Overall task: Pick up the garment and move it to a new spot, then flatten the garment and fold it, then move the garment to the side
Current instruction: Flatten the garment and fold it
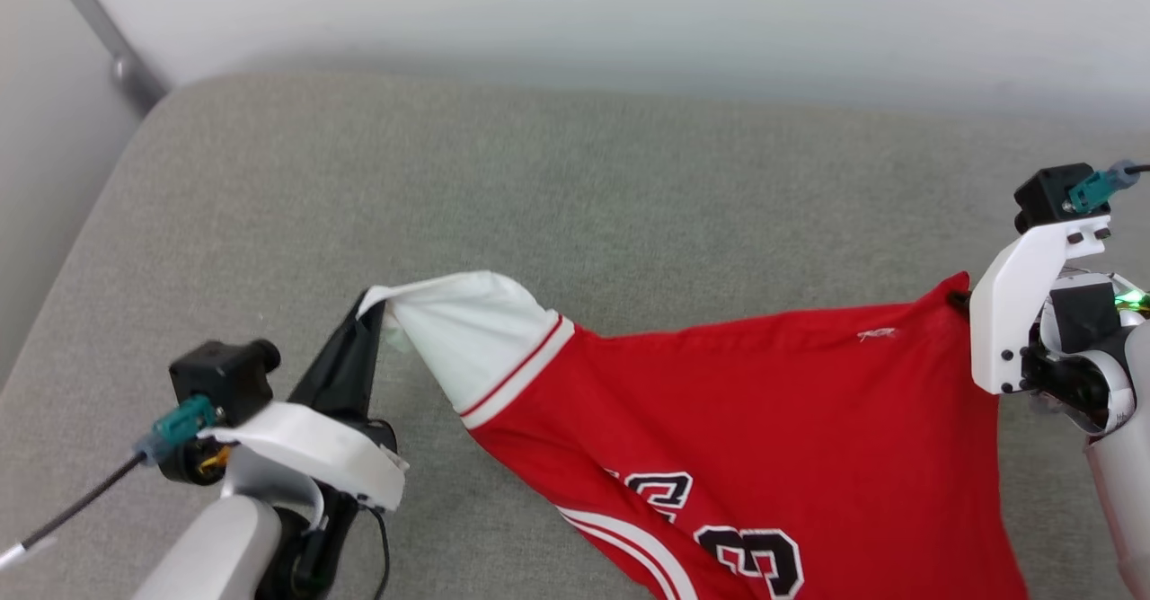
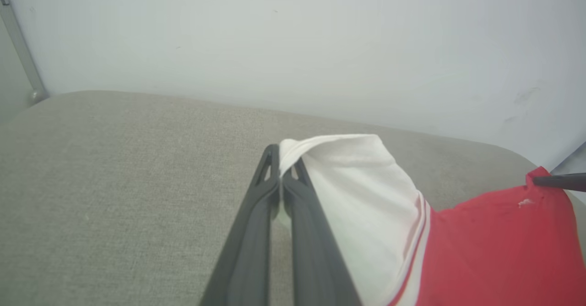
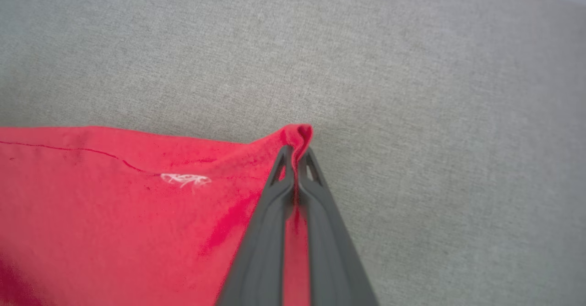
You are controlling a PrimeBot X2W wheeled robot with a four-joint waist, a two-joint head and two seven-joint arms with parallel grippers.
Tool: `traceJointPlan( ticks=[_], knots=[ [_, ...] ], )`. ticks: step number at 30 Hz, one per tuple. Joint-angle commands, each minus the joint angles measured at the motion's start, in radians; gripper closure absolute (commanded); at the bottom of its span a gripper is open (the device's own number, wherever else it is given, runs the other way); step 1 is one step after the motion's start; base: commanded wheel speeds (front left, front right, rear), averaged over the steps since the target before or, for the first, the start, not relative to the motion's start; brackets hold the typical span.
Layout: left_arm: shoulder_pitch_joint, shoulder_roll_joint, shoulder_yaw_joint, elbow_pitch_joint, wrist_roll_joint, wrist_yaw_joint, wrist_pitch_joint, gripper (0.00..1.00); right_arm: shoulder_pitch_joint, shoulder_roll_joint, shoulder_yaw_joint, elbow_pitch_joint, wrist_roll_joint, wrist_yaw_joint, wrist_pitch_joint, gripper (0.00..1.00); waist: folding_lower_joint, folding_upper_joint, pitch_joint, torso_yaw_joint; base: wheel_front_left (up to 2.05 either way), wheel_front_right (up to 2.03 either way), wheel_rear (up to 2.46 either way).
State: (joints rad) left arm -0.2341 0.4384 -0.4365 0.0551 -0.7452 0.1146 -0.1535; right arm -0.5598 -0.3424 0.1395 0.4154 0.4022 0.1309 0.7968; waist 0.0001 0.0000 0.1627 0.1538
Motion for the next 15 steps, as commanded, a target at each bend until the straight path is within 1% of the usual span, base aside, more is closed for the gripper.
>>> traceJointPlan(
  ticks=[1,5,6,8,12,15],
  knots=[
    [-0.035,0.009,0.013,0.017,-0.004,0.004,0.007,1.00,0.015,0.001,-0.010,0.008,-0.011,0.000,-0.038,1.00,-0.0001,0.0000,-0.076,-0.033,0.00,0.00,0.00],
    [-0.119,0.009,0.027,0.069,-0.007,-0.005,0.024,1.00,-0.007,0.012,-0.020,0.025,-0.035,0.000,-0.115,1.00,-0.0001,0.0000,-0.120,-0.057,0.00,0.00,0.00],
    [-0.144,0.003,0.036,0.087,-0.021,-0.006,0.032,1.00,-0.017,0.013,-0.024,0.027,-0.039,0.000,-0.130,1.00,-0.0001,0.0000,-0.123,-0.062,0.00,0.00,0.00],
    [-0.199,0.008,0.056,0.130,-0.034,-0.012,0.040,1.00,-0.040,0.020,-0.028,0.040,-0.048,-0.001,-0.161,1.00,-0.0001,0.0000,-0.125,-0.076,0.00,0.00,0.00],
    [-0.311,0.002,0.087,0.211,-0.056,-0.030,0.047,1.00,-0.106,0.025,-0.043,0.056,-0.071,-0.001,-0.213,1.00,-0.0001,0.0000,-0.105,-0.093,0.00,0.00,0.00],
    [-0.414,0.005,0.102,0.271,-0.059,-0.054,0.045,1.00,-0.165,0.028,-0.058,0.057,-0.091,-0.001,-0.258,1.00,-0.0001,0.0000,-0.071,-0.101,0.00,0.00,0.00]
  ],
)
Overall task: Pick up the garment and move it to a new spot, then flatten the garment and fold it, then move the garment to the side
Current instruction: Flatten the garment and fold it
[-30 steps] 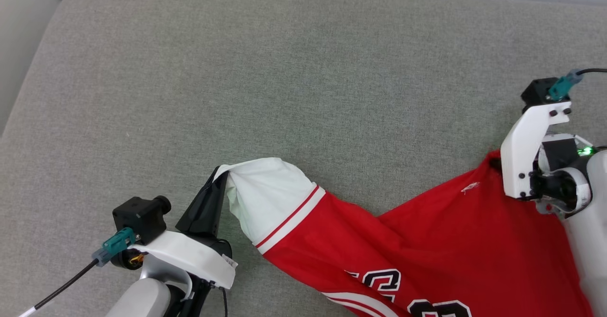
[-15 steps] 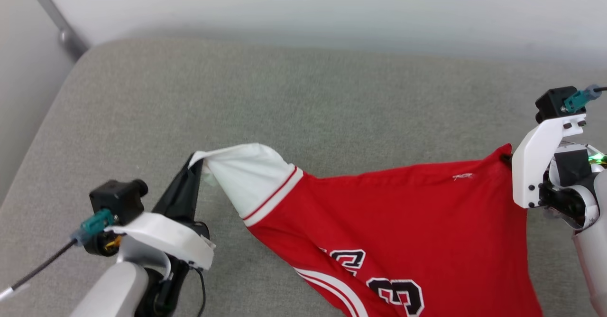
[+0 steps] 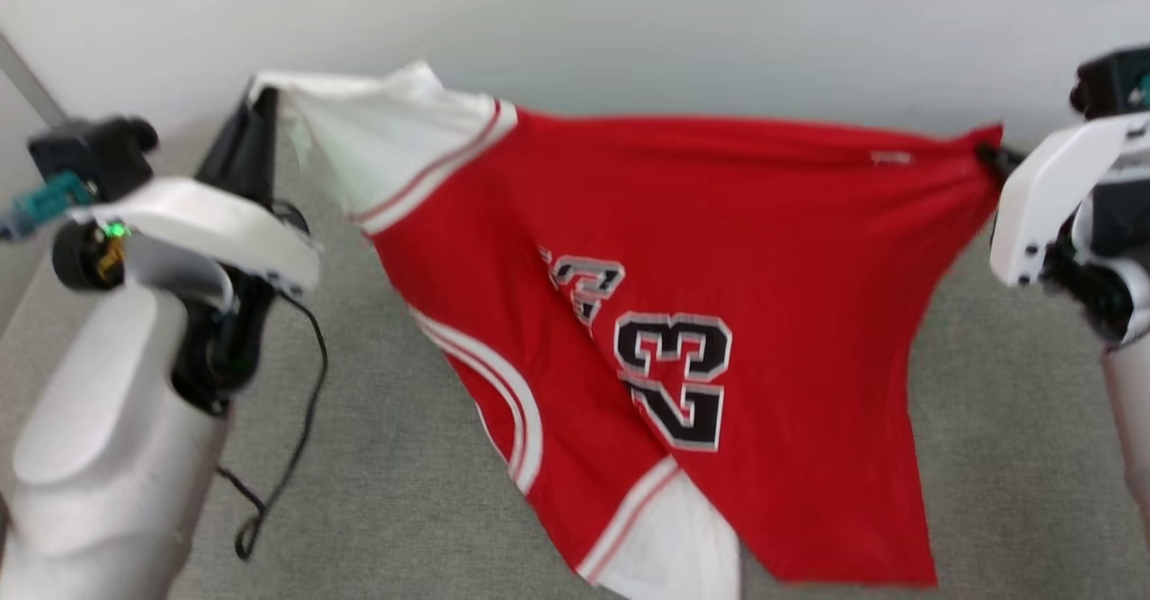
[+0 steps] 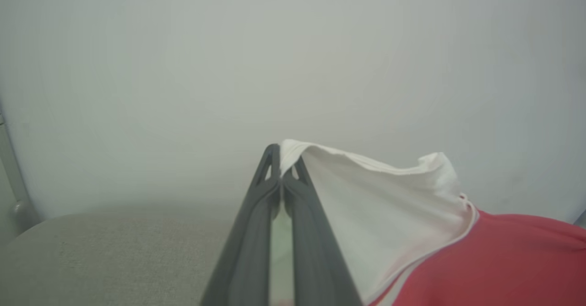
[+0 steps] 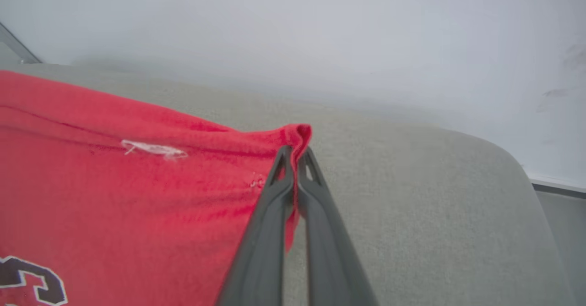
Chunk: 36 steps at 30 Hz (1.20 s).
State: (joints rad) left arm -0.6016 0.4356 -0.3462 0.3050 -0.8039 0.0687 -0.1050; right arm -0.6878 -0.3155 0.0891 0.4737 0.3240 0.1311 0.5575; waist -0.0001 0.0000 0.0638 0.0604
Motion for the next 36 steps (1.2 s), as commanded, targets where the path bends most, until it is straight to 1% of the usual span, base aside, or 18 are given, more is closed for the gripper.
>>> traceJointPlan(
  ticks=[1,4,5,8,14,21,27,31,36],
  knots=[
    [-0.087,0.009,0.014,0.043,0.001,-0.019,-0.005,1.00,-0.060,0.000,-0.013,-0.001,-0.022,-0.001,-0.034,1.00,0.0001,0.0000,0.044,-0.010,0.00,0.00,0.00],
    [-0.204,0.022,0.017,0.106,0.020,-0.042,-0.007,1.00,-0.141,0.005,-0.034,-0.005,-0.053,-0.001,-0.080,1.00,0.0001,0.0000,0.098,-0.020,0.00,0.00,0.00],
    [-0.204,0.022,0.017,0.106,0.020,-0.042,-0.007,1.00,-0.141,0.005,-0.034,-0.005,-0.053,-0.001,-0.080,1.00,0.0001,0.0000,0.098,-0.020,0.00,0.00,0.00],
    [-0.330,0.037,0.025,0.167,0.039,-0.066,-0.022,1.00,-0.230,0.010,-0.058,-0.007,-0.088,-0.001,-0.120,1.00,0.0001,0.0000,0.158,-0.027,0.00,0.00,0.00],
    [-0.590,0.084,0.048,0.264,0.079,-0.102,-0.059,1.00,-0.423,0.024,-0.097,-0.029,-0.153,-0.001,-0.177,1.00,0.0001,0.0000,0.300,-0.046,0.00,0.00,0.00],
    [-0.834,0.147,0.071,0.330,0.113,-0.137,-0.099,1.00,-0.625,0.032,-0.116,-0.034,-0.199,-0.001,-0.249,1.00,0.0001,0.0000,0.447,-0.066,0.00,0.00,0.00],
    [-0.957,0.168,0.082,0.361,0.112,-0.158,-0.115,1.00,-0.747,0.040,-0.114,-0.012,-0.214,-0.002,-0.295,1.00,0.0001,0.0000,0.552,-0.068,0.00,0.00,0.00],
    [-1.003,0.164,0.075,0.392,0.109,-0.171,-0.122,1.00,-0.805,0.048,-0.106,0.009,-0.222,-0.001,-0.316,1.00,0.0001,0.0000,0.615,-0.065,0.00,0.00,0.00],
    [-1.026,0.147,0.059,0.444,0.102,-0.186,-0.134,1.00,-0.838,0.077,-0.092,0.043,-0.229,-0.001,-0.341,1.00,0.0001,0.0000,0.671,-0.061,0.00,0.00,0.00]
  ],
)
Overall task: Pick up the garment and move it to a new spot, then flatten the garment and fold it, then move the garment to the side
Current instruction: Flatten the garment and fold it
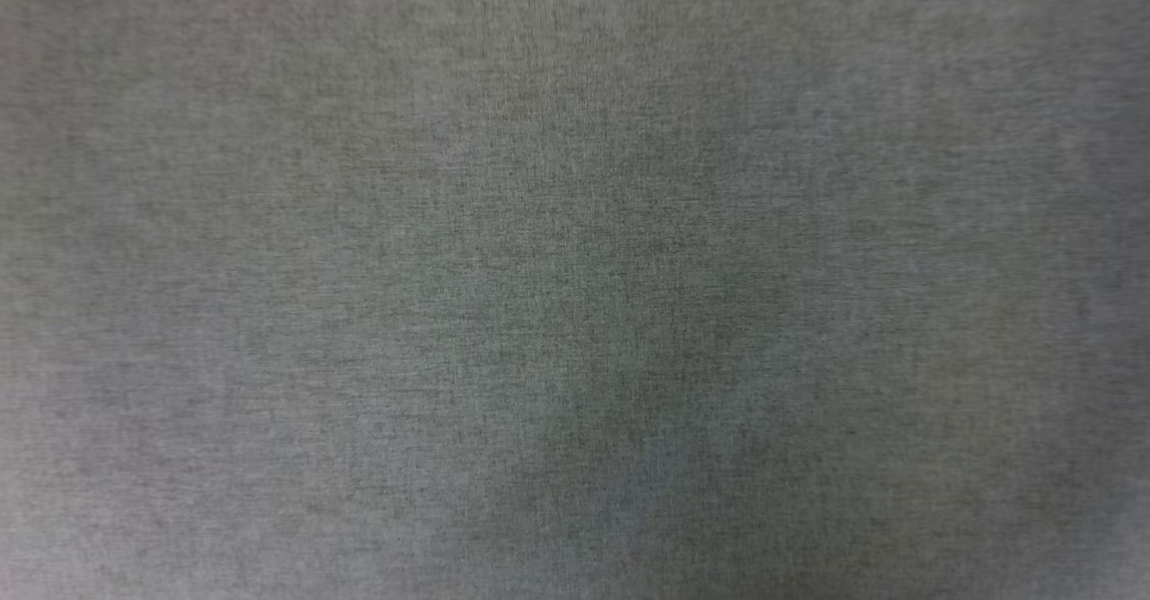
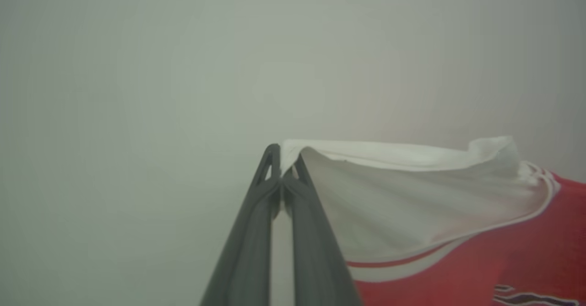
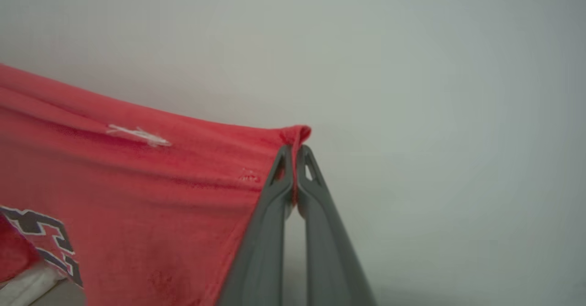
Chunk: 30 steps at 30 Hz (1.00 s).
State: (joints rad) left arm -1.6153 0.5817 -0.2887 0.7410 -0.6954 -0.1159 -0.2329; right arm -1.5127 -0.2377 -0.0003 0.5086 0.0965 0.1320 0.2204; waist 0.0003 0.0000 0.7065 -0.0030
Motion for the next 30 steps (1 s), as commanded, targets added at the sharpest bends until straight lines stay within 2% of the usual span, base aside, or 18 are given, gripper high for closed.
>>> traceJointPlan(
  ticks=[1,9,16,17,18,22,30],
  knots=[
    [-0.013,-0.001,-0.003,0.021,-0.005,-0.003,-0.009,1.00,-0.015,0.004,-0.001,0.015,-0.006,-0.002,-0.009,1.00,-0.0003,0.0000,0.036,0.004,0.00,0.00,0.00],
    [0.039,-0.039,-0.031,0.114,-0.047,-0.013,-0.025,1.00,0.022,0.042,0.012,0.092,-0.006,-0.002,-0.025,1.00,-0.0003,0.0000,0.048,0.016,0.00,0.00,0.00],
    [0.201,-0.067,-0.060,0.121,-0.165,-0.014,-0.031,1.00,0.169,0.017,0.047,0.117,0.020,-0.002,-0.027,1.00,-0.0003,0.0000,-0.038,0.042,0.00,0.00,0.00],
    [0.232,-0.067,-0.066,0.115,-0.182,-0.014,-0.032,1.00,0.200,0.011,0.052,0.112,0.031,-0.002,-0.025,1.00,-0.0003,0.0000,-0.056,0.047,0.00,0.00,0.00],
    [0.347,-0.065,-0.092,0.090,-0.226,-0.014,-0.033,1.00,0.312,-0.009,0.064,0.089,0.068,-0.002,-0.024,1.00,-0.0003,0.0000,-0.121,0.059,0.00,0.00,0.00],
    [0.535,-0.060,-0.113,0.039,-0.264,-0.014,-0.034,1.00,0.501,-0.030,0.069,0.041,0.121,-0.002,-0.031,1.00,-0.0003,0.0000,-0.220,0.071,0.00,0.00,0.00],
    [0.956,-0.057,-0.063,-0.063,-0.268,-0.002,-0.035,1.00,0.891,-0.055,0.038,-0.084,0.205,-0.003,-0.014,1.00,-0.0003,0.0000,-0.400,0.080,0.00,0.00,0.00]
  ],
)
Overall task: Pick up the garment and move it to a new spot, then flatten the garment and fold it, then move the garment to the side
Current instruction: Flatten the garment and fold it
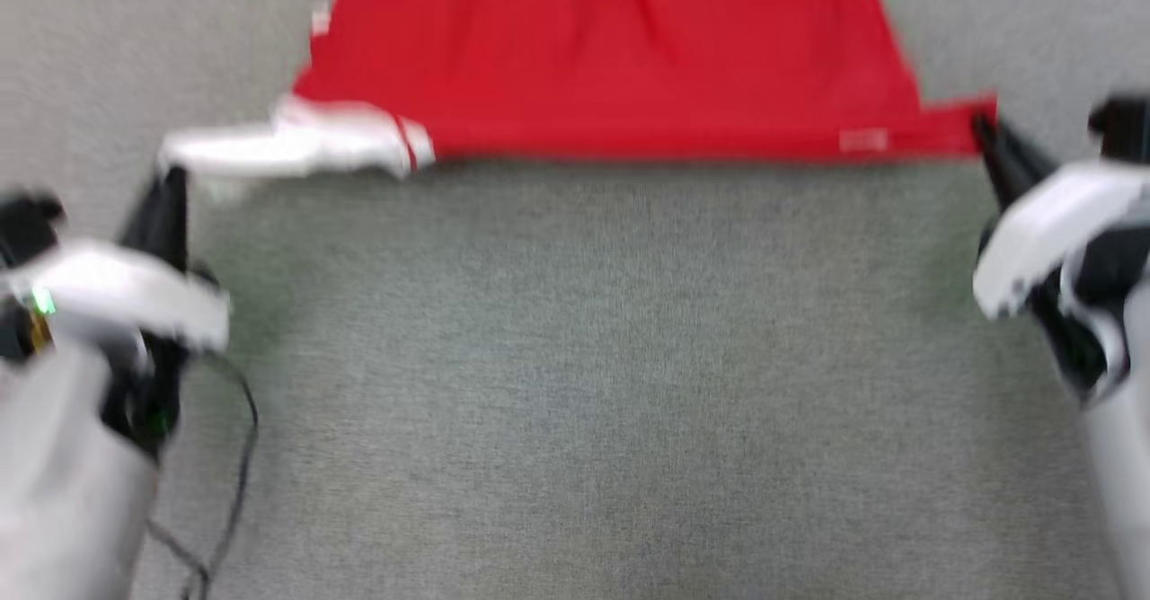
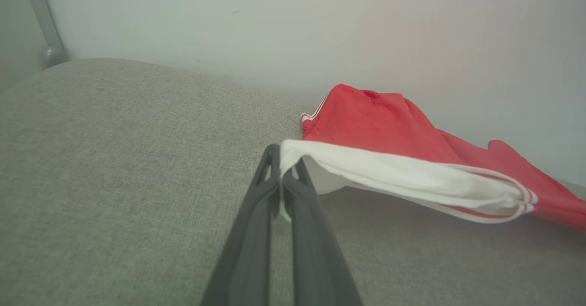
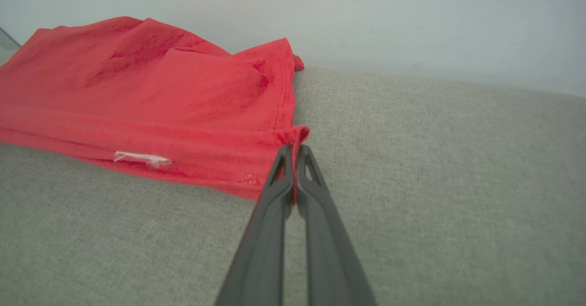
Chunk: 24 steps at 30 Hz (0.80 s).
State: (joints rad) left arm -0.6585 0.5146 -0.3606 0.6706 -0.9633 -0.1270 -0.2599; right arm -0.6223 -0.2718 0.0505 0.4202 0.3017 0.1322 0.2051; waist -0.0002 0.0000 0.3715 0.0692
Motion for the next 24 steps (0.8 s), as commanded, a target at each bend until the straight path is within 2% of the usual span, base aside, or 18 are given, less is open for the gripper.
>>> traceJointPlan(
  ticks=[1,5,9,17,24],
  knots=[
    [0.047,0.012,0.014,-0.005,0.001,0.017,-0.007,1.00,0.045,-0.023,-0.017,-0.013,0.002,-0.003,0.007,1.00,0.0002,0.0000,-0.084,0.006,0.00,0.00,0.00],
    [0.215,0.021,0.007,-0.068,-0.007,0.061,-0.001,1.00,0.215,-0.028,-0.047,-0.089,0.023,-0.003,0.037,1.00,0.0002,0.0000,-0.168,0.009,0.00,0.00,0.00],
    [0.371,0.042,0.011,-0.168,-0.025,0.127,0.019,1.00,0.380,-0.024,-0.086,-0.176,0.030,-0.004,0.076,1.00,0.0002,0.0000,-0.235,0.012,0.00,0.00,0.00],
    [0.650,0.088,0.046,-0.398,-0.093,0.265,0.086,1.00,0.662,0.040,-0.144,-0.345,0.028,-0.004,0.165,1.00,0.0002,0.0000,-0.309,0.010,0.00,0.00,0.00],
    [0.850,0.113,0.072,-0.582,-0.141,0.369,0.121,1.00,0.833,0.100,-0.193,-0.443,0.019,-0.004,0.229,1.00,0.0002,0.0000,-0.351,0.017,0.00,0.00,0.00]
  ],
)
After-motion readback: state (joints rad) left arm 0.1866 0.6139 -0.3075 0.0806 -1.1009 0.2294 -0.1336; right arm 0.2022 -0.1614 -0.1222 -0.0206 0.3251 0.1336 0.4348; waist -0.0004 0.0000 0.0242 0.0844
